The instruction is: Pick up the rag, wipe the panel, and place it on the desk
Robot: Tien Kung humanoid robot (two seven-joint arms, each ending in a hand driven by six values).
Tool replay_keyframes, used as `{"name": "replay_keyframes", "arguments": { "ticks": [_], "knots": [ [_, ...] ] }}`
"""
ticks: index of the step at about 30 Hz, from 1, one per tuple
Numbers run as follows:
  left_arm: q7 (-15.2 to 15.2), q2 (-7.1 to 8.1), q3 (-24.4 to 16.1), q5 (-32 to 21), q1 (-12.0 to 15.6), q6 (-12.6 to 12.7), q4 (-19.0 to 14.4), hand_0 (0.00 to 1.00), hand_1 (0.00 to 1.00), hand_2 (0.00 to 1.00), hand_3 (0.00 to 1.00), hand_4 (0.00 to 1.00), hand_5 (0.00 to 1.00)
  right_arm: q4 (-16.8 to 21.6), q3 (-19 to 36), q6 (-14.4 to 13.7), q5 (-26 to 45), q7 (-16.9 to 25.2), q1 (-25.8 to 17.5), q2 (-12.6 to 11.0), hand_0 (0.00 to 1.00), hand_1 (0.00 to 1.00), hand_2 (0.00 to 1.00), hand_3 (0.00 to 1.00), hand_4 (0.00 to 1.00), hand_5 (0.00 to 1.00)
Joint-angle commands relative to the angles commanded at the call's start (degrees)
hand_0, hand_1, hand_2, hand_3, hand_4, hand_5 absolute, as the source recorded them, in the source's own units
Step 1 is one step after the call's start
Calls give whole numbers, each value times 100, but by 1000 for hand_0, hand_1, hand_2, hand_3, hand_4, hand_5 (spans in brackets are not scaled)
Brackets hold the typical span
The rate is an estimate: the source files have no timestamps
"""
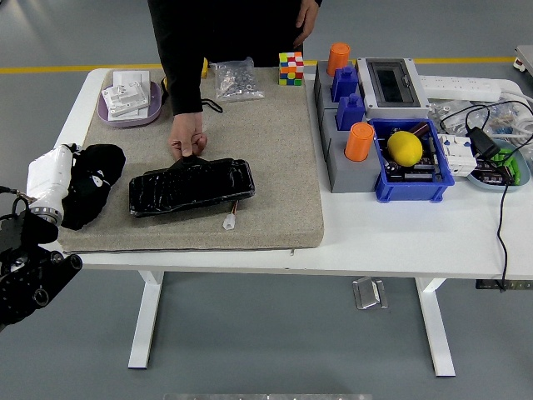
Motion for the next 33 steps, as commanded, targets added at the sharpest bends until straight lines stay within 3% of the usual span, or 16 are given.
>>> {"name": "replay_keyframes", "arguments": {
  "ticks": [3, 4, 9, 10, 14, 15, 21, 22, 27, 28, 33],
  "knots": [
    [0, 9, 34, -52, -11, -74, 16, 321, 365, 654, 564, 383, 2, 0, -76, -2, 77, 39, -1, 6, 719, 655, 684, 588, 972, 573],
    [-2, 23, 73, -66, -14, -108, 19, 372, 491, 603, 534, 528, 2, 0, -82, -4, 85, 46, 1, 12, 719, 654, 684, 588, 973, 574],
    [2, 36, 76, -54, 6, -210, 36, 372, 491, 603, 534, 528, 2, 0, -71, -8, 86, 52, 4, 20, 719, 654, 684, 588, 973, 574],
    [7, 39, 81, -54, 6, -219, 37, 414, 537, 664, 532, 630, 67, 0, -79, -5, 93, 53, 1, 18, 718, 654, 684, 588, 973, 575],
    [15, 61, 61, -20, 12, -254, 4, 414, 537, 664, 532, 630, 67, 0, -32, -3, 53, 33, -4, 10, 718, 654, 684, 588, 973, 575],
    [28, 63, 24, -7, 15, -266, 1, 454, 653, 767, 542, 775, 234, 0, -17, -4, 42, 29, -2, 11, 718, 651, 684, 588, 973, 575],
    [30, 106, -22, -6, -9, -344, -5, 454, 653, 767, 542, 775, 234, 0, 7, -10, 40, 33, 6, 17, 718, 651, 684, 588, 973, 575],
    [31, 112, -41, -9, -8, -363, -8, 493, 697, 794, 594, 838, 328, 0, 17, -9, 26, 29, 8, 17, 719, 649, 684, 589, 973, 576],
    [-35, 141, -59, -87, -19, -452, -7, 493, 697, 794, 594, 838, 328, 0, 41, -13, 10, 27, 11, 8, 719, 649, 684, 589, 973, 576],
    [-41, 142, -79, -77, -13, -462, -13, 506, 712, 812, 707, 902, 472, 0, 43, -13, 8, 26, 13, 8, 718, 649, 683, 589, 973, 576],
    [-40, 156, -135, -31, -5, -529, -57, 506, 712, 812, 707, 902, 472, 0, 70, -15, -9, 23, 18, 6, 718, 649, 683, 589, 973, 576]
  ]
}}
